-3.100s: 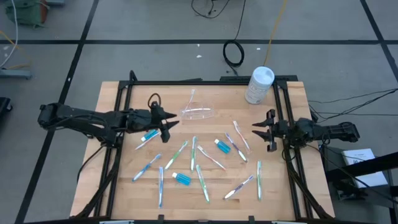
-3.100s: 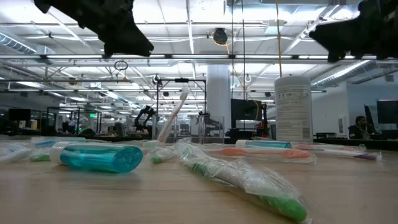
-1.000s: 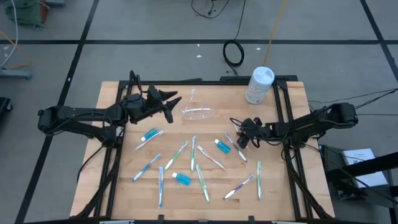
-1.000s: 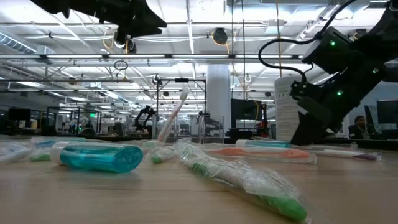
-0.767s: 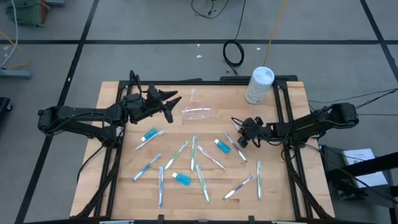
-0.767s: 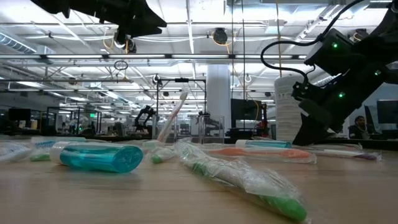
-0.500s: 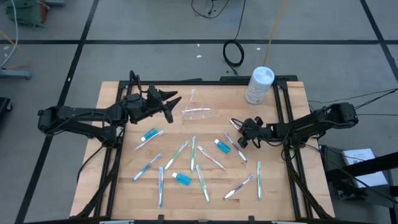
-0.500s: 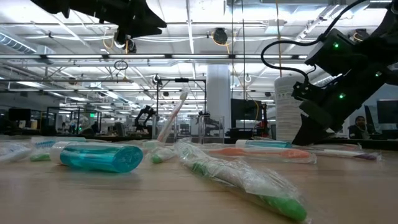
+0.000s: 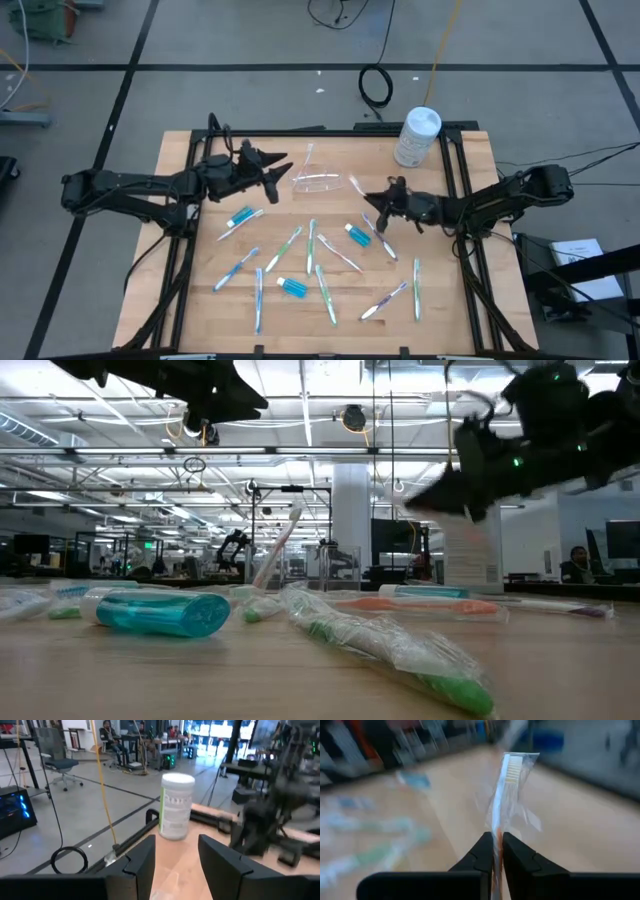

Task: Pick & Place toothbrushing station
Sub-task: Put the orange toothbrush into the transparent organizer

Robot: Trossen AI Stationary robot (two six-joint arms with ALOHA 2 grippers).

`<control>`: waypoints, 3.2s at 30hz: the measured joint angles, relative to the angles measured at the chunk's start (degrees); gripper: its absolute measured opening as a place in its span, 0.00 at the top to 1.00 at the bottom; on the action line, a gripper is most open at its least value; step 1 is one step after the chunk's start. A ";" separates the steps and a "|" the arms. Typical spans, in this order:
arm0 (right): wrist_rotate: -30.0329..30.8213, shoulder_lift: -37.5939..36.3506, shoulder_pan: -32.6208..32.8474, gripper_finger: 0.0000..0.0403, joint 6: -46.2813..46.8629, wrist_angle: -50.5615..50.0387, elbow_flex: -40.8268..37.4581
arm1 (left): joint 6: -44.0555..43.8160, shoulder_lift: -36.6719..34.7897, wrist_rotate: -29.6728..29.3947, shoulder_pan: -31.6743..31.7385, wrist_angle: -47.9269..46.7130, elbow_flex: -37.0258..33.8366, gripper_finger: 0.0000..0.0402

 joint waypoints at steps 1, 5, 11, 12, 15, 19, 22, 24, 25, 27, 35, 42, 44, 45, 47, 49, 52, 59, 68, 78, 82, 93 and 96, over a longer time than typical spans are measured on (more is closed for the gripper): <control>-0.09 -0.04 0.00 0.96 -2.04 4.11 0.05 | 0.46 0.00 -0.01 -0.30 -0.63 0.00 0.62; -5.44 -0.07 -0.41 0.96 -9.29 17.41 0.15 | 1.39 0.00 0.00 -1.49 -3.14 0.00 0.62; -12.47 -0.07 -1.62 0.96 -14.85 21.65 4.95 | 1.27 0.02 -0.02 -3.20 -4.41 0.00 0.62; -13.47 -0.07 -1.88 0.96 -15.57 20.79 6.22 | 1.26 0.02 0.00 -3.45 -4.41 0.00 0.62; -15.86 0.90 -2.33 0.96 -17.67 16.62 10.82 | 1.26 0.02 0.00 -4.13 -4.38 0.00 0.62; -16.24 4.36 -2.87 0.97 -19.88 13.79 16.44 | 1.17 0.02 0.00 -4.45 -4.25 0.00 0.62; -16.31 8.88 -3.43 0.96 -21.10 13.53 19.82 | 1.13 0.02 0.00 -4.45 -3.66 0.00 0.62; -16.35 11.87 -4.01 0.96 -22.22 13.40 21.77 | 1.13 0.02 -0.02 -4.45 -3.21 0.00 0.62; -16.34 13.47 -4.40 0.95 -22.49 13.59 22.92 | 1.13 0.02 0.00 -4.45 -3.02 0.00 0.62; -16.27 16.66 -5.43 0.95 -22.60 14.58 24.93 | 1.16 0.01 -0.02 -4.45 -2.93 0.00 0.62; -16.14 25.20 -9.97 0.96 -22.86 16.03 30.19 | 1.58 0.02 -0.59 -3.90 0.72 0.00 0.62; -14.58 30.21 -14.88 0.96 -24.80 18.64 30.58 | 1.30 0.00 -0.63 -3.78 4.68 0.00 0.62; -14.56 31.89 -15.99 0.96 -23.97 20.03 30.58 | 1.26 0.01 -0.63 -3.78 5.10 0.00 0.62; -14.57 32.72 -16.42 0.96 -23.24 20.65 30.58 | 1.26 0.02 -0.63 -3.78 5.39 0.00 0.62; -14.61 34.09 -16.99 0.96 -22.05 21.32 30.58 | 1.23 0.00 -0.63 -3.78 5.80 0.00 0.62; -14.62 35.23 -17.30 0.96 -21.96 21.77 30.58 | 1.23 0.00 -0.63 -3.78 5.69 0.00 0.62; -14.39 37.02 -17.36 0.96 -22.31 22.64 30.58 | 1.21 0.00 -0.63 -3.78 6.33 0.00 0.62; -14.40 37.94 -17.35 0.95 -22.72 19.04 30.58 | 1.96 0.00 -0.63 -3.78 7.21 0.00 0.62; -8.64 37.97 -16.85 0.95 -22.15 28.48 30.56 | 2.11 0.00 -0.63 -3.78 6.94 0.00 0.62; -8.60 37.90 -18.21 0.94 -13.58 28.80 30.56 | 1.62 0.00 -0.63 -3.71 7.30 0.00 0.62; -8.80 37.99 -18.83 0.94 -16.34 27.76 31.56 | 1.54 0.00 -0.63 -3.69 8.46 0.00 0.62; -6.62 38.07 -18.25 0.96 -19.00 14.76 39.80 | 1.56 0.00 -0.63 -3.40 8.62 0.00 0.62; -3.92 37.79 -17.94 0.96 -16.88 13.49 39.91 | 1.56 0.00 -0.63 -3.40 8.62 0.00 0.62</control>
